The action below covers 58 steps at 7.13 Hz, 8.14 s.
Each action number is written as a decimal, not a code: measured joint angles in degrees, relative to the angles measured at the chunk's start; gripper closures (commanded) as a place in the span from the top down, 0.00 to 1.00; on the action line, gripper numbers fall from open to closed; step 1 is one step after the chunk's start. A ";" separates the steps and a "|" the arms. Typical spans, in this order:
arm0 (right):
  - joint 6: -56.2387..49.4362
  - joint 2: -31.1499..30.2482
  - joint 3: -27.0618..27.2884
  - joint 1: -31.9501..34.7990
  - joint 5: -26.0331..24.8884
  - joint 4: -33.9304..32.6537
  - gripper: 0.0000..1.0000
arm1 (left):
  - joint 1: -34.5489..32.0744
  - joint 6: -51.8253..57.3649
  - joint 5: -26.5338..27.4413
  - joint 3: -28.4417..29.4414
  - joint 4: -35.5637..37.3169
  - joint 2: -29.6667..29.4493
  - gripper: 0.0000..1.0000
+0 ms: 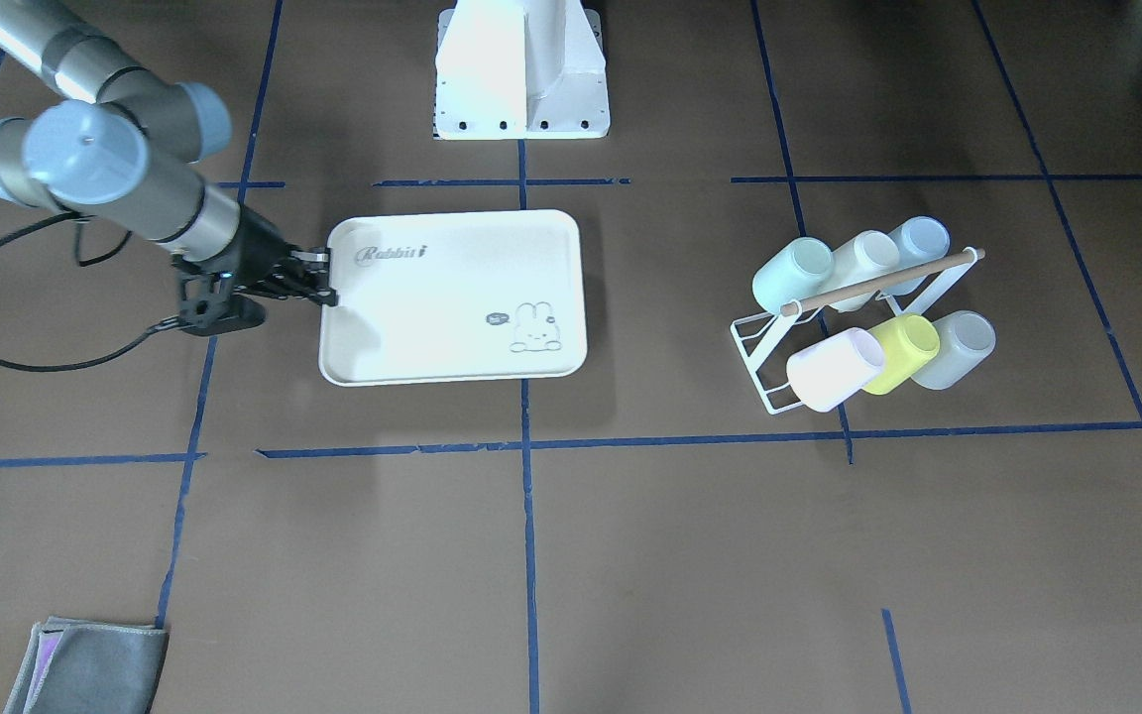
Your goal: Pick up and place green cup on tray
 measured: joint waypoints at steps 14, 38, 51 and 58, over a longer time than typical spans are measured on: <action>-0.82 -10.00 9.43 9.77 0.75 -8.36 1.00 | 7.40 -0.77 -0.24 -15.85 0.96 -0.44 1.00; -53.25 -37.63 9.22 38.54 4.15 -8.64 1.00 | 73.48 43.62 84.79 -15.05 28.86 -33.93 1.00; -62.09 -35.95 10.09 44.25 4.17 -18.99 1.00 | 78.70 32.28 96.15 -3.73 41.88 -33.73 1.00; -62.09 -36.06 10.13 44.25 4.16 -18.99 1.00 | 76.81 32.08 96.24 -0.99 40.22 -33.56 0.98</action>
